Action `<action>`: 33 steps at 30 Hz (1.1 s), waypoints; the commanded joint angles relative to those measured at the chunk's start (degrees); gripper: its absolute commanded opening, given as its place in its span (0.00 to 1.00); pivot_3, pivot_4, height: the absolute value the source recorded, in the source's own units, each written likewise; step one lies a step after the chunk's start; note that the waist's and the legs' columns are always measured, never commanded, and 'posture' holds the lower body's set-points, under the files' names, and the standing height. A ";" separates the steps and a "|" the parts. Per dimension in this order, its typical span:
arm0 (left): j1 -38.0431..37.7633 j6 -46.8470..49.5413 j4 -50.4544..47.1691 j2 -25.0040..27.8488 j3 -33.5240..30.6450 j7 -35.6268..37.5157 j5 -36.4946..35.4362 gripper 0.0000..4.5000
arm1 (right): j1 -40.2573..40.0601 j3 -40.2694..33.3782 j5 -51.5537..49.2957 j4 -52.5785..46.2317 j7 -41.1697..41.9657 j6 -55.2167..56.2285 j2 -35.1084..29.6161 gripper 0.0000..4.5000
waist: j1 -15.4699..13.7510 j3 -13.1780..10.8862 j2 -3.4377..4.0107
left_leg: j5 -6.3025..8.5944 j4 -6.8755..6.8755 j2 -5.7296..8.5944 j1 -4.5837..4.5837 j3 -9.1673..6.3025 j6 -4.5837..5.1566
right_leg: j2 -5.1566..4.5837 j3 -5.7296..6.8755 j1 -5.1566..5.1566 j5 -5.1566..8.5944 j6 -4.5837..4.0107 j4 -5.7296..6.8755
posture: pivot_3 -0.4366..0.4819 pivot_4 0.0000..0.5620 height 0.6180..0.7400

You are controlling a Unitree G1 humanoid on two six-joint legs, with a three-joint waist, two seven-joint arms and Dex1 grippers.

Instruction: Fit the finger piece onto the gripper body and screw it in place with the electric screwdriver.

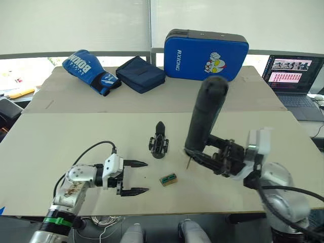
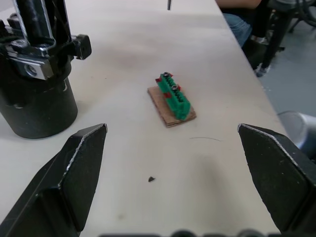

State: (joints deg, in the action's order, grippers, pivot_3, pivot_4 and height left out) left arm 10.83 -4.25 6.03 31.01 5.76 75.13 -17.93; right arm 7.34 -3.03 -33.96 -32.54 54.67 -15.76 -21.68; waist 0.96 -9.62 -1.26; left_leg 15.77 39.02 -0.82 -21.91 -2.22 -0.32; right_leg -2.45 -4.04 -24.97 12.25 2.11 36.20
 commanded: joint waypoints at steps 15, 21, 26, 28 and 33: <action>2.10 -1.57 1.83 -5.10 6.82 -5.28 5.29 1.00 | 2.09 6.86 3.85 5.72 3.20 11.94 0.53 0.42 | -0.19 0.01 0.01 | 0.00 0.00 0.03 0.31 -0.04 0.00 | -0.01 0.01 0.31 -0.01 -0.01 0.01 | 0.48 0.27 1.00; 1.68 0.27 0.10 -5.70 8.27 -6.53 5.79 1.00 | 1.38 7.46 3.63 5.24 2.97 12.31 0.14 0.42 | -0.23 0.01 0.01 | 0.00 -0.04 0.04 0.71 -0.06 0.00 | -0.02 0.02 0.74 0.02 0.01 -0.09 | 0.48 0.27 1.00; 1.32 1.40 -0.60 -5.39 8.69 -6.97 6.08 1.00 | 0.99 8.25 4.03 5.76 2.68 12.52 0.06 0.42 | -0.19 0.01 0.02 | 0.00 -0.04 0.04 0.72 -0.06 0.00 | -0.01 0.02 0.74 0.02 0.01 -0.08 | 0.48 0.27 1.00; 1.36 1.76 -0.76 -5.46 8.77 -7.16 6.12 1.00 | 0.94 8.41 4.29 6.30 2.61 12.81 0.06 0.42 | -0.22 0.01 0.02 | 0.00 -0.04 0.04 0.72 -0.06 0.00 | -0.01 0.02 0.74 0.02 0.01 -0.08 | 0.48 0.27 1.00; 1.51 2.29 -0.81 -5.46 8.91 -7.35 6.27 1.00 | 0.93 8.36 4.84 7.40 2.72 13.35 -0.11 0.42 | -0.23 0.01 0.02 | 0.00 -0.04 0.04 0.72 -0.06 0.00 | -0.02 0.02 0.75 0.02 0.01 -0.08 | 0.48 0.27 1.00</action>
State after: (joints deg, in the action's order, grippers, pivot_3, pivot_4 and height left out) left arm 12.89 -2.50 5.76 25.67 13.29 67.89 -11.69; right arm 7.97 6.05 -28.16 -23.49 57.33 -5.09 -21.85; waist 0.74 -9.61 -1.24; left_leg 15.78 38.98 -0.78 -21.18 -2.28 -0.32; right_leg -2.46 -4.02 -24.22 12.27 2.12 36.12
